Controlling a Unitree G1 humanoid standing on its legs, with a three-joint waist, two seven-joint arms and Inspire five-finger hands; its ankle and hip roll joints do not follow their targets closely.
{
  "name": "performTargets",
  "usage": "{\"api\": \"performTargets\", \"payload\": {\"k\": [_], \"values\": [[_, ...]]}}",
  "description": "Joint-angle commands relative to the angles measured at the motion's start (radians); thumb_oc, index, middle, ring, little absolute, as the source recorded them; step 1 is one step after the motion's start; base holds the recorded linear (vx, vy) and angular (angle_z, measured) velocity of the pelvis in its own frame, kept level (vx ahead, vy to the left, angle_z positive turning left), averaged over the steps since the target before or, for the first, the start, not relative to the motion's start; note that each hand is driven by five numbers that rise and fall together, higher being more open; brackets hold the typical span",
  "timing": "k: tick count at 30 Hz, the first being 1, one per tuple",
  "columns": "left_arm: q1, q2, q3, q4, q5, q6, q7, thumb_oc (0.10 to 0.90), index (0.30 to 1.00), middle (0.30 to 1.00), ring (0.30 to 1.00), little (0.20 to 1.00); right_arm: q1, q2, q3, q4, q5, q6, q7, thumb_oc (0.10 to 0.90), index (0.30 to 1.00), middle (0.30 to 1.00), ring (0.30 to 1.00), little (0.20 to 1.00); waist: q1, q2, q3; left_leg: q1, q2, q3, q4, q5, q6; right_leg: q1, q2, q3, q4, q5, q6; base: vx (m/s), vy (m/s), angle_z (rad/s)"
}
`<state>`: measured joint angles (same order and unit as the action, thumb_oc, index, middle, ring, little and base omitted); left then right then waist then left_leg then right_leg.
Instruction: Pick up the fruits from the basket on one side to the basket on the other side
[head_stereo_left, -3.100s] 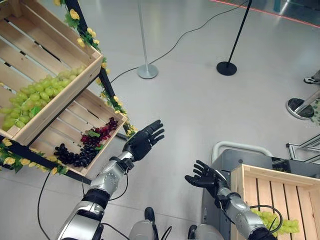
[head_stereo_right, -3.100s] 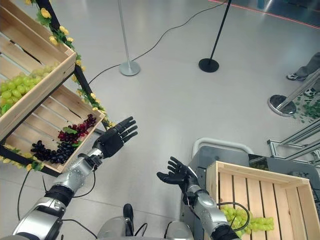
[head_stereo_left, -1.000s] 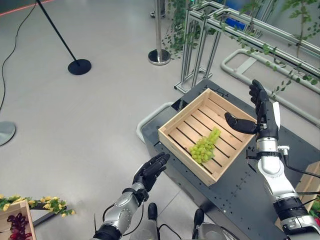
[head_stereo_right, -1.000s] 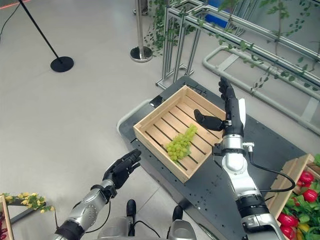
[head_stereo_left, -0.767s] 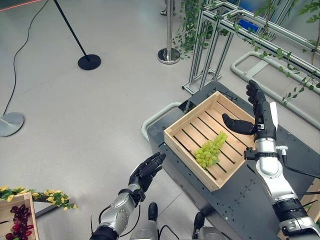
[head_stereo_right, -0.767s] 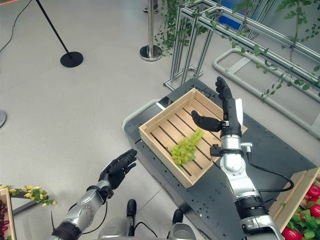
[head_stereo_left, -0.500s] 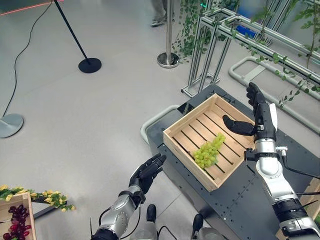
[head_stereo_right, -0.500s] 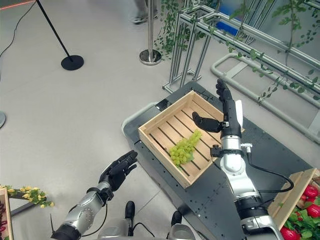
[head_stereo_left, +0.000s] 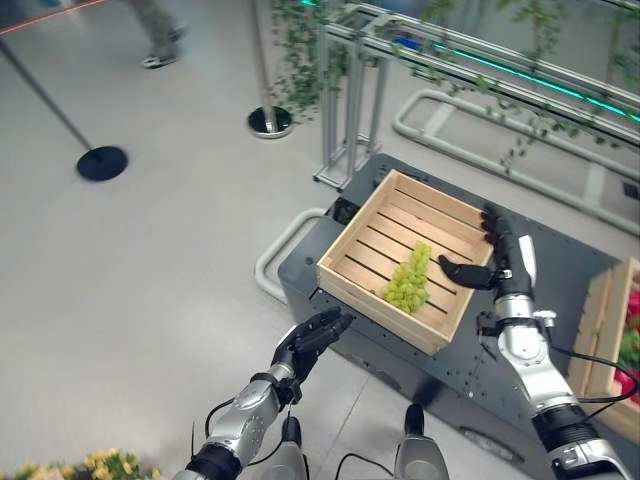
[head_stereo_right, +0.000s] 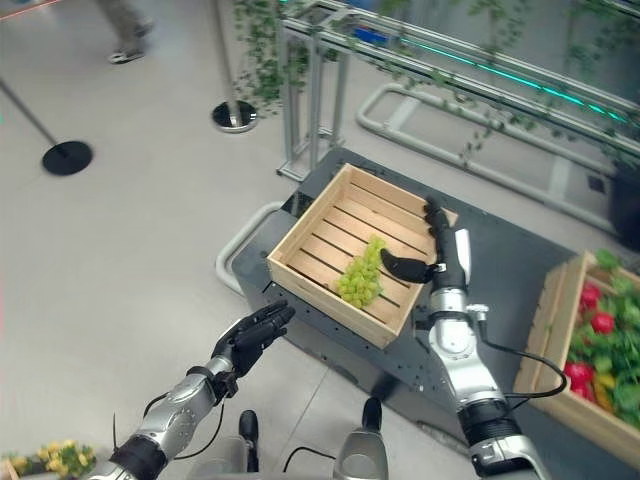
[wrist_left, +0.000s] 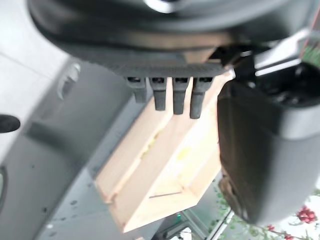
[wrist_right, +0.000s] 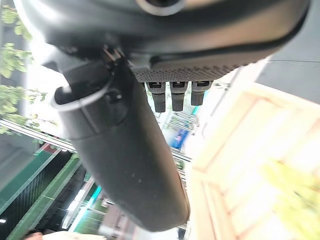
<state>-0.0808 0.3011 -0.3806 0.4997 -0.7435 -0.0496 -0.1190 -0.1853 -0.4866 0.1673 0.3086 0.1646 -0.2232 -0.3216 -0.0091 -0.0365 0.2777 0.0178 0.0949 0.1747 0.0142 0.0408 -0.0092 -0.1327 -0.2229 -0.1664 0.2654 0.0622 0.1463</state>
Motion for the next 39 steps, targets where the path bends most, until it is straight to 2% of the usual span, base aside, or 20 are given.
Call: {"api": "performTargets", "payload": {"k": [1,4,8,10,12,15,16,17,20,21,22,23,25,27,30,34,36,39], "values": [[-0.033,-0.020,-0.004,-0.083,-0.026,-0.066,-0.005,0.800,0.900,0.900,0.900,0.900,-0.148,-0.094,-0.043,-0.062,-0.005,-0.141,-0.006,0.800,0.900,0.900,0.900,0.900,0.049,-0.015,-0.101,0.011,-0.059,-0.086,-0.030,-0.038,-0.015,0.131,0.082,-0.031,-0.190,-0.029,-0.027,-0.04,0.036,-0.21],[-0.036,-0.035,-0.008,-0.083,-0.021,-0.066,-0.007,0.800,0.900,0.900,0.900,0.900,-0.176,-0.096,-0.024,-0.038,-0.023,-0.138,-0.011,0.800,0.900,0.900,0.900,0.900,0.055,-0.014,-0.106,0.027,-0.062,-0.081,-0.050,-0.041,-0.016,0.153,0.081,-0.035,-0.239,-0.016,-0.029,-0.01,0.036,0.08],[-0.031,-0.044,-0.026,-0.067,-0.021,-0.079,0.012,0.800,0.900,0.900,0.900,0.900,-0.205,-0.125,-0.021,-0.041,-0.057,-0.099,0.003,0.800,0.900,0.900,0.900,0.900,0.059,-0.014,-0.114,0.050,-0.051,-0.060,-0.075,-0.038,-0.020,0.189,0.080,-0.044,-0.283,-0.010,-0.030,0.03,0.015,0.05],[-0.029,-0.043,-0.034,-0.057,-0.012,-0.086,0.000,0.800,0.900,0.900,0.900,0.900,-0.234,-0.150,-0.012,-0.047,-0.099,-0.033,0.000,0.800,0.900,0.900,0.900,0.900,0.062,-0.021,-0.117,0.053,-0.055,-0.065,-0.062,-0.050,-0.022,0.201,0.078,-0.037,-0.291,-0.013,-0.029,0.06,0.017,0.02],[-0.028,-0.038,-0.039,-0.064,-0.001,-0.088,-0.002,0.800,0.900,0.900,0.900,0.900,-0.248,-0.160,-0.005,-0.045,-0.123,-0.014,-0.007,0.800,0.900,0.900,0.900,0.900,0.065,-0.022,-0.114,0.053,-0.056,-0.066,-0.053,-0.054,-0.023,0.205,0.074,-0.042,-0.290,-0.012,-0.028,0.04,0.026,0.14],[-0.028,-0.020,-0.055,-0.089,0.001,-0.083,0.000,0.800,0.900,0.900,0.900,0.900,-0.339,-0.210,0.040,-0.008,-0.236,0.095,-0.037,0.800,0.900,0.900,0.900,0.900,0.081,-0.023,-0.107,0.057,-0.061,-0.067,-0.036,-0.070,-0.020,0.214,0.066,-0.048,-0.289,-0.014,-0.026,0.05,0.053,0.05],[-0.028,-0.020,-0.055,-0.089,0.001,-0.083,0.000,0.800,0.900,0.900,0.900,0.900,-0.339,-0.210,0.040,-0.008,-0.236,0.095,-0.037,0.800,0.900,0.900,0.900,0.900,0.081,-0.023,-0.107,0.057,-0.061,-0.067,-0.036,-0.070,-0.020,0.214,0.066,-0.048,-0.289,-0.014,-0.026,0.03,0.057,0.01],[-0.025,-0.009,-0.059,-0.103,-0.011,-0.076,0.000,0.800,0.900,0.900,0.900,0.900,-0.391,-0.250,0.072,0.033,-0.282,0.137,-0.038,0.800,0.900,0.900,0.900,0.900,0.095,-0.023,-0.102,0.051,-0.069,-0.075,-0.025,-0.074,-0.014,0.209,0.061,-0.053,-0.266,-0.025,-0.024,0.00,0.055,0.01],[-0.024,0.025,-0.060,-0.128,-0.020,-0.062,-0.026,0.800,0.900,0.900,0.900,0.900,-0.457,-0.314,0.115,0.085,-0.351,0.186,-0.047,0.800,0.900,0.900,0.900,0.900,0.107,-0.018,-0.073,0.032,-0.077,-0.120,0.006,-0.075,0.003,0.144,0.069,-0.037,-0.105,-0.070,-0.025,0.01,0.008,0.05],[-0.021,0.036,-0.060,-0.132,-0.024,-0.063,-0.035,0.800,0.900,0.900,0.900,0.900,-0.468,-0.333,0.128,0.093,-0.362,0.201,-0.044,0.800,0.900,0.900,0.900,0.900,0.106,-0.020,-0.061,0.026,-0.079,-0.138,0.022,-0.077,0.003,0.127,0.070,-0.018,-0.105,-0.063,-0.023,-0.03,-0.115,0.28],[-0.024,0.055,-0.057,-0.142,-0.037,-0.076,-0.044,0.800,0.900,0.900,0.900,0.900,-0.505,-0.357,0.149,0.113,-0.370,0.215,-0.046,0.800,0.900,0.900,0.900,0.900,0.102,-0.026,-0.032,0.013,-0.081,-0.151,0.043,-0.083,-0.002,0.102,0.063,0.009,-0.134,-0.025,-0.013,-0.25,-0.224,0.35],[-0.065,0.083,-0.059,-0.146,-0.067,-0.096,-0.050,0.800,0.900,0.900,0.900,0.900,-0.591,-0.377,0.206,0.165,-0.405,0.233,-0.053,0.800,0.900,0.900,0.900,0.900,0.105,-0.027,0.014,-0.026,-0.071,-0.159,0.070,-0.093,0.000,0.074,0.060,0.026,-0.155,-0.012,-0.015,-0.32,-0.229,0.51],[-0.104,0.088,-0.064,-0.146,-0.092,-0.111,-0.042,0.800,0.900,0.900,0.900,0.900,-0.678,-0.401,0.273,0.205,-0.415,0.254,-0.041,0.800,0.900,0.900,0.900,0.900,0.114,-0.025,0.044,-0.070,-0.066,-0.160,0.086,-0.081,0.002,0.053,0.070,0.017,-0.163,-0.007,-0.020,-0.31,-0.159,0.32],[-0.168,0.072,-0.072,-0.126,-0.105,-0.130,-0.033,0.800,0.900,0.900,0.900,0.900,-0.768,-0.443,0.356,0.243,-0.432,0.277,-0.037,0.800,0.900,0.900,0.900,0.900,0.116,-0.024,0.080,-0.120,-0.045,-0.139,0.092,-0.055,-0.016,0.035,0.078,-0.017,-0.173,-0.006,-0.030,-0.27,-0.117,0.16],[-0.212,0.056,-0.099,-0.125,-0.104,-0.154,-0.043,0.800,0.900,0.900,0.900,0.900,-0.844,-0.485,0.448,0.306,-0.441,0.315,-0.018,0.800,0.900,0.900,0.900,0.900,0.130,-0.022,0.111,-0.158,-0.043,-0.156,0.085,-0.030,-0.034,0.024,0.081,-0.052,-0.173,-0.015,-0.041,-0.10,-0.079,0.26],[-0.213,0.060,-0.110,-0.149,-0.117,-0.175,-0.057,0.800,0.900,0.900,0.900,0.900,-0.884,-0.515,0.515,0.341,-0.500,0.327,0.029,0.800,0.900,0.900,0.900,0.900,0.141,-0.015,0.131,-0.175,-0.047,-0.171,0.087,-0.025,-0.039,0.010,0.073,-0.078,-0.153,-0.026,-0.048,-0.02,-0.019,0.20],[-0.210,0.076,-0.113,-0.188,-0.145,-0.189,-0.081,0.800,0.900,0.900,0.900,0.900,-0.919,-0.542,0.577,0.382,-0.558,0.347,0.076,0.800,0.900,0.900,0.900,0.900,0.149,0.003,0.152,-0.197,-0.060,-0.165,0.115,-0.029,-0.036,-0.010,0.060,-0.101,-0.121,-0.040,-0.056,-0.02,0.031,0.12],[-0.221,0.090,-0.116,-0.227,-0.166,-0.190,-0.097,0.800,0.900,0.900,0.900,0.900,-0.939,-0.553,0.612,0.420,-0.603,0.348,0.102,0.800,0.900,0.900,0.900,0.900,0.148,0.013,0.173,-0.230,-0.070,-0.148,0.169,-0.041,-0.036,-0.025,0.051,-0.115,-0.094,-0.051,-0.062,-0.03,0.012,0.22]]}}
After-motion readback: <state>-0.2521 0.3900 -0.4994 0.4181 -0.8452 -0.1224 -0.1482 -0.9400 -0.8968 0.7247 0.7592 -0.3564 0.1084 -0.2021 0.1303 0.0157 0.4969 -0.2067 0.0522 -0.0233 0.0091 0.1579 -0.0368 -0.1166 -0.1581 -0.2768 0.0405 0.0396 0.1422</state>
